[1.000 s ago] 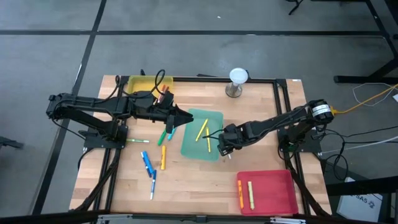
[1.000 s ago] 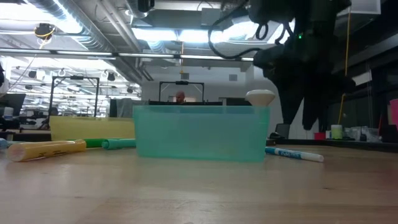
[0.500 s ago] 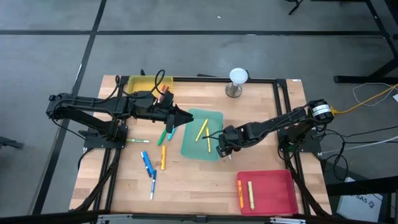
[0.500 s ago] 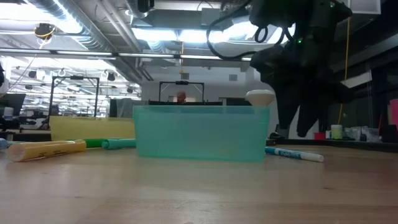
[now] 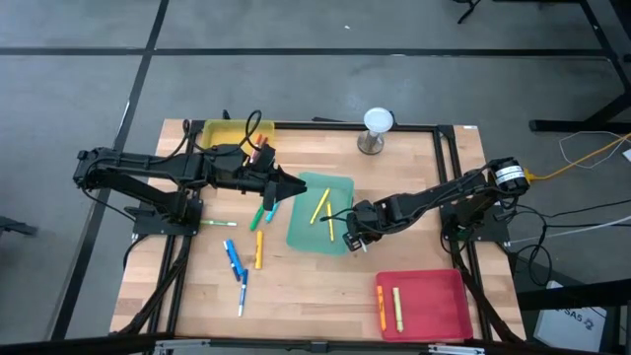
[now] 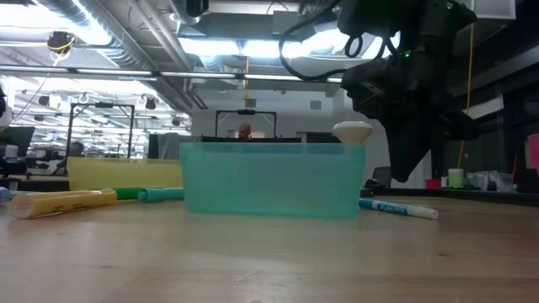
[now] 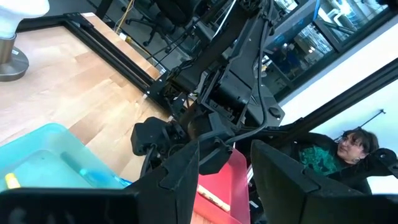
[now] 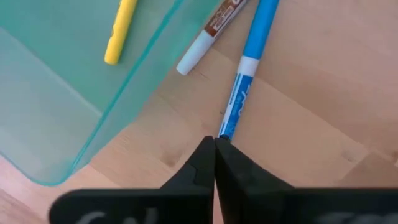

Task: Pick & Place Markers
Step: Put the light blue marker pen into the yellow bin

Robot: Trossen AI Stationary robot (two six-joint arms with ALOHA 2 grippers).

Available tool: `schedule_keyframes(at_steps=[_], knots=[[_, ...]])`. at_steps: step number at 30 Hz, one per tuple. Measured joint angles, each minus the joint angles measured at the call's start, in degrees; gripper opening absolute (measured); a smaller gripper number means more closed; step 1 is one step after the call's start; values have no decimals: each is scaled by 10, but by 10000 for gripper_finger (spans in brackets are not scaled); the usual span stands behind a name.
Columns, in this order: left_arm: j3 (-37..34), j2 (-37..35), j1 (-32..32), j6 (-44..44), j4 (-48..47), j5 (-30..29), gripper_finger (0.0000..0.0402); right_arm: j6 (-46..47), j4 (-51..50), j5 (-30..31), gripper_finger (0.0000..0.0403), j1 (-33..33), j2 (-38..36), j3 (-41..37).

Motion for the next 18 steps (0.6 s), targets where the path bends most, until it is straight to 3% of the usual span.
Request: schedule_keyframes(at_steps=[6,18], knots=[[0,0,0,-4,0,0,141,-27,38,-38,3,-8,7,0],[0,0,0,-5,13,0,141,-57,56,-51,1,-22,41,0]])
